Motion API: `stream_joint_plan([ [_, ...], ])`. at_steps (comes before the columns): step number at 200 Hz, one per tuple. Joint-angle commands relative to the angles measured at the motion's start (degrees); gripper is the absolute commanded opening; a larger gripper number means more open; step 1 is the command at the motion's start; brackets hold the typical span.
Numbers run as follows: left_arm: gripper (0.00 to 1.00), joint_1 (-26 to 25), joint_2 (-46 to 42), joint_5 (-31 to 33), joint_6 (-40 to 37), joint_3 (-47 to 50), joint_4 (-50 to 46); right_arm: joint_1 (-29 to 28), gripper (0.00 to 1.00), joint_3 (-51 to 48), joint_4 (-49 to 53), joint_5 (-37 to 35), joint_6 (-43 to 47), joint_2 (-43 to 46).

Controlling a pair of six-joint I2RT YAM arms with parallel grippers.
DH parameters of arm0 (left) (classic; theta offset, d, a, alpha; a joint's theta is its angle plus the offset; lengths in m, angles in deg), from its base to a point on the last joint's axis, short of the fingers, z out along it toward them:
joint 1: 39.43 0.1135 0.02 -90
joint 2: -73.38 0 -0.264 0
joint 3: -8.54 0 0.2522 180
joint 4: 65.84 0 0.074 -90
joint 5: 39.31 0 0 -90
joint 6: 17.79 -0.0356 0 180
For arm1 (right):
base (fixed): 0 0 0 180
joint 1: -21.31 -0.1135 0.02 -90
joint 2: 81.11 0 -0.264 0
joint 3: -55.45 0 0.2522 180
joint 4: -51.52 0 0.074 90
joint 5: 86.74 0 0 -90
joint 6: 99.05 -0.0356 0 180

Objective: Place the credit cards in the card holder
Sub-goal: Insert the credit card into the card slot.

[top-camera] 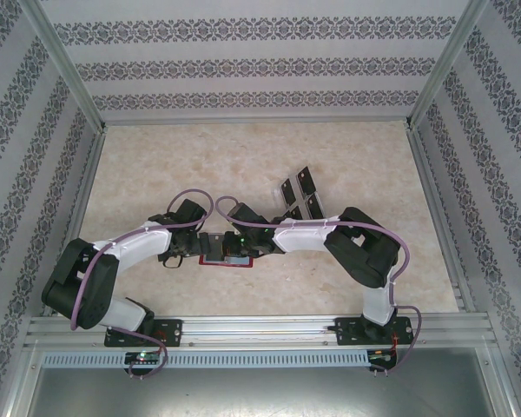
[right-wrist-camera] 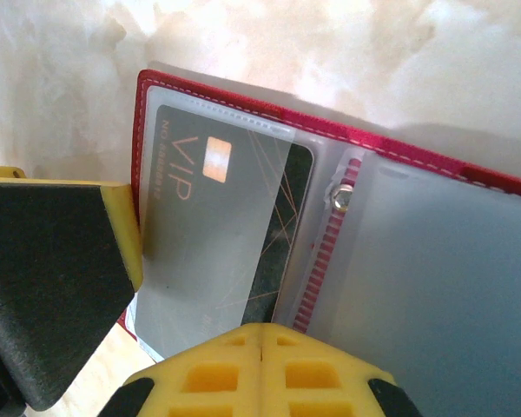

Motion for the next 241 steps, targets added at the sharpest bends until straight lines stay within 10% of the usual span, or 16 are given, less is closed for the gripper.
stream_joint_plan([
  [1,1.0,-1.53,2.17,-2.33,-0.13,1.93,-0.32,0.12,0.0,0.42,-2.42,2.23,-0.39,-1.19],
  [241,1.0,0.86,-3.84,3.64,0.76,-0.41,-5.15,0.57,0.0,-1.13,-3.52,2.14,-0.64,-1.01],
])
